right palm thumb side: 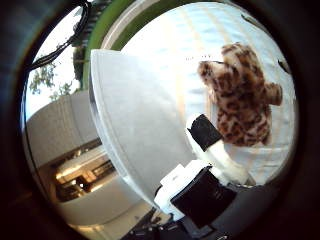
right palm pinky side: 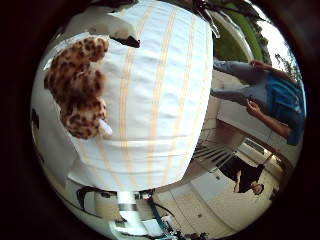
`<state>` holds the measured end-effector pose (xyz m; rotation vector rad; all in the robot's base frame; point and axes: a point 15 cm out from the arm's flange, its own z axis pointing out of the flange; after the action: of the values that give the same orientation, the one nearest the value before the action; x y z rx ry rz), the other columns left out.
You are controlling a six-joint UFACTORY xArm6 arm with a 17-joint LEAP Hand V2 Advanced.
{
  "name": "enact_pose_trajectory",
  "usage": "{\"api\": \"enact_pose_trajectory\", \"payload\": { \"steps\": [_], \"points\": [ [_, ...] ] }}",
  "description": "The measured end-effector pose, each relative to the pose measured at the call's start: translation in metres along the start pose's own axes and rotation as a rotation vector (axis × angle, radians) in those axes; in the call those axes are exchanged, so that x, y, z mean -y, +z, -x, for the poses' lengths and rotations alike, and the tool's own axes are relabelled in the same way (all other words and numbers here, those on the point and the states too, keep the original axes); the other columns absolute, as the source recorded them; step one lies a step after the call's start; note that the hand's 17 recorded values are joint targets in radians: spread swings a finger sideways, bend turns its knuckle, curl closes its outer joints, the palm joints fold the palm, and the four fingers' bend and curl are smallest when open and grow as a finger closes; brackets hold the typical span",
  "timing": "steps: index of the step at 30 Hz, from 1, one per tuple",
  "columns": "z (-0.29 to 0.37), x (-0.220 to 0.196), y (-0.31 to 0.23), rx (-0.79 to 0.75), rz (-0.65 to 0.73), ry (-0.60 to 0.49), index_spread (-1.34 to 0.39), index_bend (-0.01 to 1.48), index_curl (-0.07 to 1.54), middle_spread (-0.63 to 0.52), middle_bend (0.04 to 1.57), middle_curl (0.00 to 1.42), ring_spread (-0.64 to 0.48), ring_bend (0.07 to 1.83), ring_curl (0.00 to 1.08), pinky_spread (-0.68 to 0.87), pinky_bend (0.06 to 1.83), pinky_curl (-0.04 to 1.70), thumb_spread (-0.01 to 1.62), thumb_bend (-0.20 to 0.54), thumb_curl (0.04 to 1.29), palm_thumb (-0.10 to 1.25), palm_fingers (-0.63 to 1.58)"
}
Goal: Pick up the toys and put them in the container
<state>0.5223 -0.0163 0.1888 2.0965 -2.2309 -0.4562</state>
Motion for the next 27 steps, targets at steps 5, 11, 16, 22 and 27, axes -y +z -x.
{"api": "enact_pose_trajectory", "payload": {
  "steps": [5,11,16,22,27],
  "points": [
    [0.0,0.001,0.032,0.0,0.055,0.006,0.01,0.14,0.2,0.17,0.2,0.35,0.35,0.66,0.34,0.52,0.88,0.33,1.18,-0.027,0.4,0.55,0.23],
    [-0.001,0.001,0.045,-0.011,0.081,-0.013,-0.04,0.08,0.15,0.04,0.42,0.44,0.24,0.92,0.41,0.48,1.05,0.37,1.17,-0.006,0.4,0.63,0.66],
    [0.0,0.0,0.03,-0.013,0.056,-0.035,-0.19,0.11,0.01,-0.06,0.81,0.63,0.12,1.29,0.56,0.42,1.13,0.46,1.14,-0.001,0.43,0.75,0.82],
    [0.001,-0.013,0.003,-0.012,0.002,-0.048,-0.39,0.28,-0.03,-0.13,1.02,0.8,0.01,1.37,0.65,0.32,1.37,0.6,1.11,0.011,0.5,0.91,1.02],
    [0.0,-0.025,-0.025,-0.015,-0.06,-0.06,-0.53,0.39,-0.02,-0.17,1.06,0.88,-0.03,1.39,0.68,0.27,1.43,0.66,1.13,0.017,0.55,0.99,1.06]
  ]
}}
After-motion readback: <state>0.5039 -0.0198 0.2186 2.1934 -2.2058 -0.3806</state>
